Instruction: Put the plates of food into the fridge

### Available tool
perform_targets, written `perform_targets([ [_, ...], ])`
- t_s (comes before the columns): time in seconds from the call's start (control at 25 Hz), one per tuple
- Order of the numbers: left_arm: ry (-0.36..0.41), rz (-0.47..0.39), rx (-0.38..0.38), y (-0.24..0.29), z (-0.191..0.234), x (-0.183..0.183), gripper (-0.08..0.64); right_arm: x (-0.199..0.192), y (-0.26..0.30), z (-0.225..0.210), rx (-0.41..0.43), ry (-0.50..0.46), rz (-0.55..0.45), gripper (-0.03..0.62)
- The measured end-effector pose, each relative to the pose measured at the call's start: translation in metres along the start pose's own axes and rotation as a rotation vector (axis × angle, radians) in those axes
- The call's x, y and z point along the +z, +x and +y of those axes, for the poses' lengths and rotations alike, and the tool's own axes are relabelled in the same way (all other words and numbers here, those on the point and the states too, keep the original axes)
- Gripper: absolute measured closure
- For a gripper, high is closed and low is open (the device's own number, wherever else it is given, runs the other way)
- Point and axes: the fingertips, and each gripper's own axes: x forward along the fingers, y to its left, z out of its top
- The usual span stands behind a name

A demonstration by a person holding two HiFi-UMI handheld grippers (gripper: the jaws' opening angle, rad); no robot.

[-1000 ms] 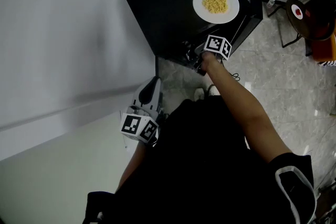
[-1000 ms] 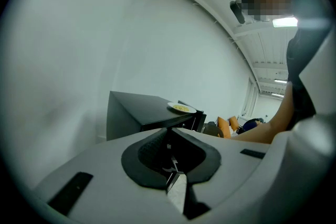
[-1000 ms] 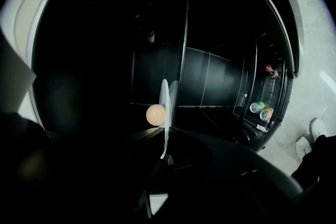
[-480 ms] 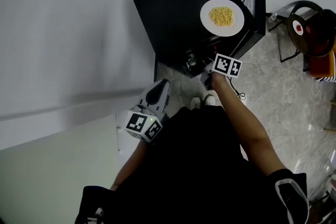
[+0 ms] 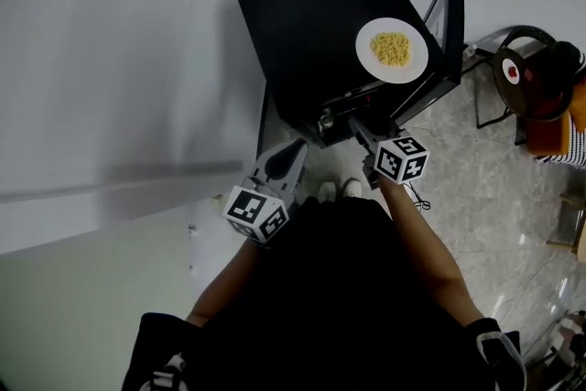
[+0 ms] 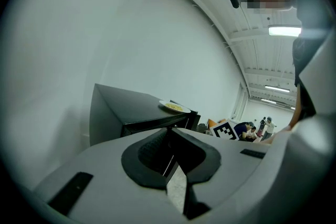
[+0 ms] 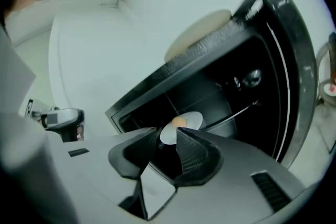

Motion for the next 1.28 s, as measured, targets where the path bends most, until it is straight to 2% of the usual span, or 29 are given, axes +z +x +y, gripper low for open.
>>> perform_targets([
  [0.16, 0.018, 0.001, 0.008, 0.001, 0.006, -0.001, 0.523, 0.015, -0.013, 0.013, -0.004, -0.123, -0.042, 0.466],
  [0.28, 0.057, 0.01, 0.006, -0.001, 0.006, -0.002, 0.523, 0.022, -0.022, 0.025, 0.01, -0.162, -0.061, 0.471],
  [0.6, 0.019, -0.037, 0.035, -0.006, 0.017, 0.0, 0.525, 0.044, -0.052, 0.062, 0.027, -0.296, -0.096, 0.471],
  [0.8, 0.039, -0.028, 0.052, -0.008, 0.023, 0.0, 0.537, 0.049, -0.067, 0.079, 0.021, -0.375, -0.091, 0.471],
  [0.96, -0.023, -0.084, 0.017, -0.007, 0.019, 0.006, 0.537, 0.044, -0.081, 0.072, -0.002, -0.351, -0.081, 0.471],
  [1.12, 0.037, -0.055, 0.004, -0.005, 0.013, 0.002, 0.537, 0.042, -0.091, 0.061, -0.024, -0.291, -0.075, 0.471],
  [1.28, 0.029, -0.065, 0.02, -0.007, 0.013, 0.002, 0.537, 0.042, -0.092, 0.044, -0.024, -0.186, -0.036, 0.471],
])
